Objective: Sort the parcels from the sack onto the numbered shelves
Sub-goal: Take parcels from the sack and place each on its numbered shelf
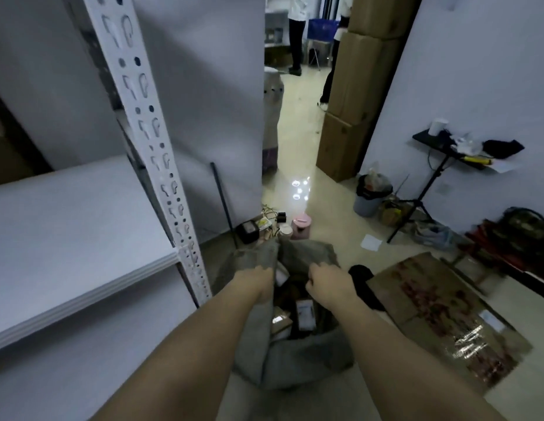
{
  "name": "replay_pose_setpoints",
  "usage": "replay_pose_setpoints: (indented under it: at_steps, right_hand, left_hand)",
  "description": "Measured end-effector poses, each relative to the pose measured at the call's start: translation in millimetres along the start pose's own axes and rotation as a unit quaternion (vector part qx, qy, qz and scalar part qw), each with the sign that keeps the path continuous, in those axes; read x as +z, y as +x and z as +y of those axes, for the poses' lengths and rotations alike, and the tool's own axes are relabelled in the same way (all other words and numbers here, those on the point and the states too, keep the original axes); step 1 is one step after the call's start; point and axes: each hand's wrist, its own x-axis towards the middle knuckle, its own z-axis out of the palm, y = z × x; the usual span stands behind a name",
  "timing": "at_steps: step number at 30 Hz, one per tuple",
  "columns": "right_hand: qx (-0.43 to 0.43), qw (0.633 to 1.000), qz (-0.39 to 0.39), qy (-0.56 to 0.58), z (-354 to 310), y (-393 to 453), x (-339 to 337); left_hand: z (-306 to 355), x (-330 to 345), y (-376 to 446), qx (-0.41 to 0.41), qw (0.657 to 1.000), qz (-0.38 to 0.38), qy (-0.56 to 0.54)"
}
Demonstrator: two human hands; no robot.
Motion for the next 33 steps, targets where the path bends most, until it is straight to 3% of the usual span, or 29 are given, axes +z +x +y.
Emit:
replay_pose_setpoints:
  at_steps: [7, 15, 24, 29, 33]
  right_hand:
    - [-0.04, 0.996, -0.084, -0.007, 52.0, 46.5, 16.2]
    - [-0.038, 0.979, -0.199, 0.013, 57.5, 97.9, 52.3]
    - [0.025, 0.957, -0.284, 0.044, 61.4, 156.2, 125.4]
    - [-0.009, 0.947, -0.318, 0.036, 50.6, 186.4, 175.9]
    - [-0.044, 0.943, -0.331, 0.017, 42.9, 206.8, 223.7]
  left_hand:
    - [29.2, 18.3, 43.8, -0.047, 0.996, -0.062, -0.036]
    - [7.8, 40.7, 113.2, -0.077, 0.989, -0.107, -0.068]
    - [-9.8, 96.5, 185.3, -0.041, 0.991, -0.12, 0.037]
    - [-14.1, 142.8, 216.1, -0.056, 0.991, -0.106, 0.064]
    - [-17.8, 190.9, 254.4, 0.004, 0.984, -0.157, 0.088]
